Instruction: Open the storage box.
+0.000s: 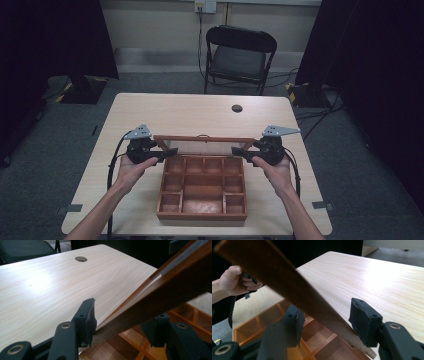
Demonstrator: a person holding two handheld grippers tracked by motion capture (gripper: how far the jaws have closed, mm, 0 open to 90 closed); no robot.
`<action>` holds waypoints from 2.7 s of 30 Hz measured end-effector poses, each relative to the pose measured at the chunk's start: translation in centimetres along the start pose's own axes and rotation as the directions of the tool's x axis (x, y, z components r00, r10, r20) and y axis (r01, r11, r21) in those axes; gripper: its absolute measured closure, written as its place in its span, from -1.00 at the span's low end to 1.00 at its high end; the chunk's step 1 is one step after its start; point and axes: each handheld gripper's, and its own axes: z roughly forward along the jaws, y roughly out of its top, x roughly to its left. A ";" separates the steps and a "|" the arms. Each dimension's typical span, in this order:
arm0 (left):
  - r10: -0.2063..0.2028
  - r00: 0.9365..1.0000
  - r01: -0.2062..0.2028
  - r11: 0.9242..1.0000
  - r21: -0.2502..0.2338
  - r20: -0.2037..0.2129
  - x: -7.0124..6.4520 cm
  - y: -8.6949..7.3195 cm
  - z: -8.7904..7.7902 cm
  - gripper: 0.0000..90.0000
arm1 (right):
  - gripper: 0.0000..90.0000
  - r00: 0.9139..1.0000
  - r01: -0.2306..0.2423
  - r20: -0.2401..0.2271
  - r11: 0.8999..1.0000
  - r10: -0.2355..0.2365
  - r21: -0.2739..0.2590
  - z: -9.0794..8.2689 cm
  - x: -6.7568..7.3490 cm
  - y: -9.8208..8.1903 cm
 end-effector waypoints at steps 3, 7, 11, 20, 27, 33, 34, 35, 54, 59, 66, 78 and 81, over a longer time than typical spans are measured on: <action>-0.007 1.000 0.007 1.000 -0.004 0.003 0.1 0.0 0.0 0.07 | -0.03 1.000 0.000 0.001 1.000 0.000 0.003 0.3 0.0 0.2; -0.011 1.000 0.011 1.000 -0.007 -0.003 0.2 0.0 0.1 0.08 | -0.05 1.000 -0.007 0.006 1.000 0.007 0.006 0.7 -0.2 0.2; -0.016 1.000 0.016 1.000 -0.017 -0.001 0.3 0.0 0.2 0.09 | -0.02 1.000 -0.030 0.005 0.999 0.030 0.014 0.9 -0.9 -0.1; -0.011 1.000 0.010 1.000 -0.007 -0.014 0.7 0.2 0.4 0.12 | 0.08 0.999 -0.046 0.016 0.999 0.046 0.025 1.4 -1.9 -0.5; -0.023 1.000 0.022 1.000 -0.017 -0.012 1.0 0.2 0.6 0.12 | 0.08 0.999 -0.046 0.028 0.999 0.045 0.026 1.7 -2.2 -0.6; -0.042 0.999 0.042 0.999 -0.019 0.002 1.4 0.0 0.9 0.11 | 0.06 0.998 -0.056 0.033 0.998 0.055 0.030 2.2 -2.5 -1.0; -0.041 0.999 0.041 0.999 -0.017 0.000 1.4 -0.1 1.0 0.10 | 0.06 0.998 -0.060 0.033 0.998 0.059 0.033 2.3 -2.6 -1.1; -0.037 0.999 0.037 0.999 -0.019 -0.002 1.4 -0.1 1.1 0.10 | 0.06 0.997 -0.063 0.035 0.997 0.062 0.036 2.3 -2.6 -1.2; -0.054 0.998 0.053 0.998 -0.030 -0.014 1.9 -0.2 1.4 0.13 | 0.12 0.995 -0.078 0.056 0.996 0.076 0.038 2.9 -3.2 -1.6; -0.051 0.999 0.050 0.999 -0.022 -0.015 2.0 -0.2 1.4 0.14 | 0.13 0.995 -0.078 0.058 0.996 0.076 0.036 2.9 -3.4 -1.6; -0.057 0.998 0.057 0.998 0.002 -0.021 2.5 -0.8 1.8 0.18 | 0.16 0.995 -0.076 0.068 0.997 0.074 0.034 2.8 -3.5 -1.6; -0.086 0.995 0.086 0.996 -0.006 -0.044 3.0 -0.8 2.3 0.22 | 0.13 0.993 -0.080 0.093 0.996 0.076 0.039 3.1 -4.0 -1.8; -0.093 0.995 0.093 0.996 -0.012 -0.045 3.1 -0.8 2.4 0.23 | 0.14 0.992 -0.079 0.096 0.996 0.076 0.032 3.3 -4.1 -1.9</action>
